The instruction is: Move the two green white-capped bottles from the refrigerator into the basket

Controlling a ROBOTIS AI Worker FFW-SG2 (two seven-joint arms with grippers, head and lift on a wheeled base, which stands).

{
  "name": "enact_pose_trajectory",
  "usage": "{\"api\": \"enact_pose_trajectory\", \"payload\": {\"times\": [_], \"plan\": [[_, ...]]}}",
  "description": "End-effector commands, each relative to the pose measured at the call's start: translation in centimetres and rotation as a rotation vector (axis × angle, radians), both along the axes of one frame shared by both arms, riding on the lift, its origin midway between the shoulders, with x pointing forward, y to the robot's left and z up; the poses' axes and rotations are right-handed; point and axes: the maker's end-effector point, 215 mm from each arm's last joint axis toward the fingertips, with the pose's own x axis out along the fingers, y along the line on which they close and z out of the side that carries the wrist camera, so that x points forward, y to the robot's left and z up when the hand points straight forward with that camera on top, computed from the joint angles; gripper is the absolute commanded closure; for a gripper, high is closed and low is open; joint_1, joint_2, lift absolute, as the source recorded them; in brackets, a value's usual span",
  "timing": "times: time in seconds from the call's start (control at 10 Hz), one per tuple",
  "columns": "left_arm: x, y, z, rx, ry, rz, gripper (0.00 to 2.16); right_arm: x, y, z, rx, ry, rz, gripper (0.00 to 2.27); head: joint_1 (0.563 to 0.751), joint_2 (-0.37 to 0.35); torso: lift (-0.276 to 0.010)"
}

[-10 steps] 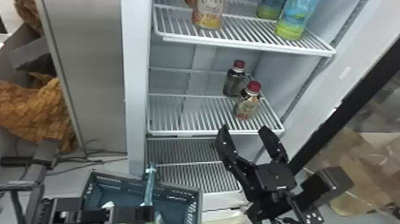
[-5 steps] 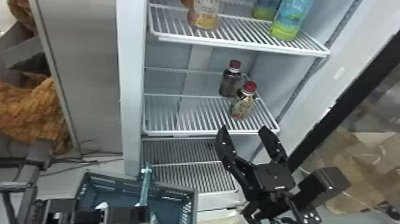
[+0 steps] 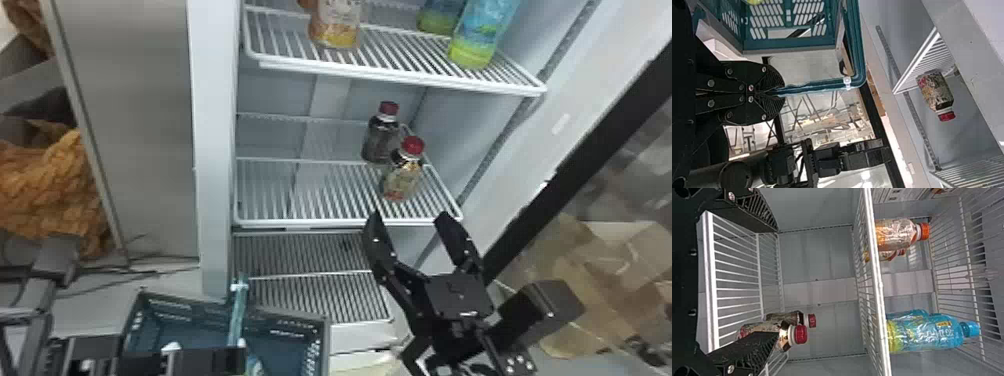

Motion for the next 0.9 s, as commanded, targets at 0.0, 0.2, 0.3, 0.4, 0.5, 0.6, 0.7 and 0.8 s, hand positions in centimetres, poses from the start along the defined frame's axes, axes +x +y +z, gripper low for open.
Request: {"api": "enact_pose_trajectory", "payload": {"times": [0.0,0.2,0.3,0.4,0.5,0.6,0.7,0.8], "plan": [[-0.03,-0.01,0.04,-0.001,0.0,-0.001,1.16,-0.01,-0.04,0.12,0.0,-0.004,-0.001,0.11,0.695,-0.315,-0.263],[-0.13,-0.09,0.05,-0.005,0.003,-0.002,1.16,-0.01,-0.15,0.2,-0.002,-0.006,-0.004,0.11,0.695,-0.316,-0.263],[-0.13,-0.09,0.05,-0.005,0.003,-0.002,1.16,-0.03,-0.26,0.35,-0.003,-0.012,-0.006,0.11,0.695,-0.317,-0.263],[-0.11,-0.06,-0.01,-0.003,0.003,-0.001,1.16,-0.03,-0.26,0.42,-0.003,-0.014,-0.006,0.11,0.695,-0.319,-0.263],[-0.06,0.0,0.01,-0.003,0.002,0.001,1.16,-0.04,-0.27,0.5,-0.005,-0.016,-0.006,0.11,0.695,-0.32,-0.263],[-0.03,-0.06,0.07,-0.003,0.0,-0.001,1.16,-0.04,-0.27,0.49,-0.007,-0.017,-0.007,0.11,0.695,-0.32,-0.263],[-0.01,-0.04,0.02,-0.001,0.0,0.0,1.16,-0.04,-0.36,0.5,-0.008,-0.017,-0.008,0.11,0.695,-0.32,-0.263],[-0.06,-0.04,-0.06,0.002,0.001,-0.002,1.16,-0.04,-0.45,0.51,-0.009,-0.017,-0.01,0.11,0.695,-0.32,-0.263]]}}
